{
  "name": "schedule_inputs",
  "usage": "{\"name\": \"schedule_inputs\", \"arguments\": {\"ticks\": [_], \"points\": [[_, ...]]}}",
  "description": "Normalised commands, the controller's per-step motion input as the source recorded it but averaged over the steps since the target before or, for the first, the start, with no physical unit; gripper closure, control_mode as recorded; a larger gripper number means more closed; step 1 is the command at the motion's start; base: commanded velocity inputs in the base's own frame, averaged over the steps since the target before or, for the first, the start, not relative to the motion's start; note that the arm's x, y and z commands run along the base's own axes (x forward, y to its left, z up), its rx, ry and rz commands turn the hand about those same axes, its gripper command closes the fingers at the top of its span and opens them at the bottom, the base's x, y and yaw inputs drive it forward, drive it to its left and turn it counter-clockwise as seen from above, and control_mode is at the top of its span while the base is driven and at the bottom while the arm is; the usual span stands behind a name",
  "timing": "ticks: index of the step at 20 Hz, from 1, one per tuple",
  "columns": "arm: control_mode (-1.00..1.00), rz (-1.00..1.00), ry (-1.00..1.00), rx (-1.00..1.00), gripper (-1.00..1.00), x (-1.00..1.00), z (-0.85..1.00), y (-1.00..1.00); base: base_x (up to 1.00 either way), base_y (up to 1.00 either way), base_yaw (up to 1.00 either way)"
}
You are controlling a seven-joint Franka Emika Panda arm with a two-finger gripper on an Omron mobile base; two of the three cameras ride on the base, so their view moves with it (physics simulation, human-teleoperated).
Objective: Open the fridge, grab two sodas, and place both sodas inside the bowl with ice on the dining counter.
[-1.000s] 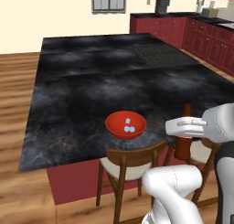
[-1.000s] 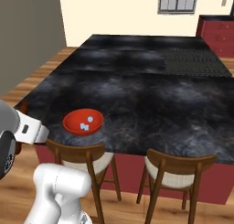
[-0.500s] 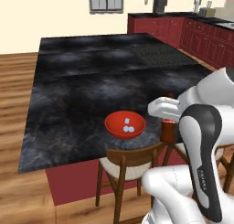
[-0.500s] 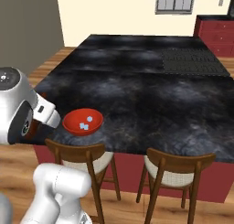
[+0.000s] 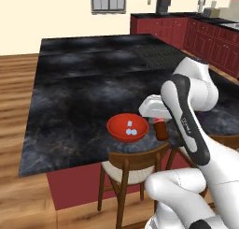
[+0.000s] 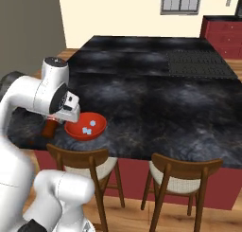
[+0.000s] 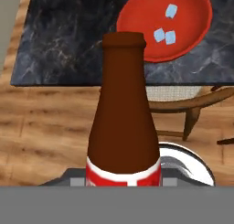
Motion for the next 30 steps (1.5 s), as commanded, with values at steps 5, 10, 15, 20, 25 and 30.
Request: {"name": "schedule_inputs", "arguments": {"ticks": [5,10,15,20,25,30], "points": [[-1.0,0.42,0.13,-0.13,1.0,0.51,-0.4,0.0,0.0,0.0,0.0],[-1.0,0.31,0.05,-0.19,1.0,0.57,-0.17,0.11,0.0,0.0,0.0],[-1.0,0.16,0.0,-0.15,1.0,0.13,-0.22,0.13,0.0,0.0,0.0],[-1.0,0.07,0.0,-0.03,1.0,0.27,-0.17,0.0,0.0,0.0,0.0],[-1.0,0.01,0.0,0.0,1.0,0.42,-0.16,0.0,0.0,0.0,0.0],[-1.0,0.01,0.0,-0.01,1.0,0.4,-0.4,0.0,0.0,0.0,0.0]]}}
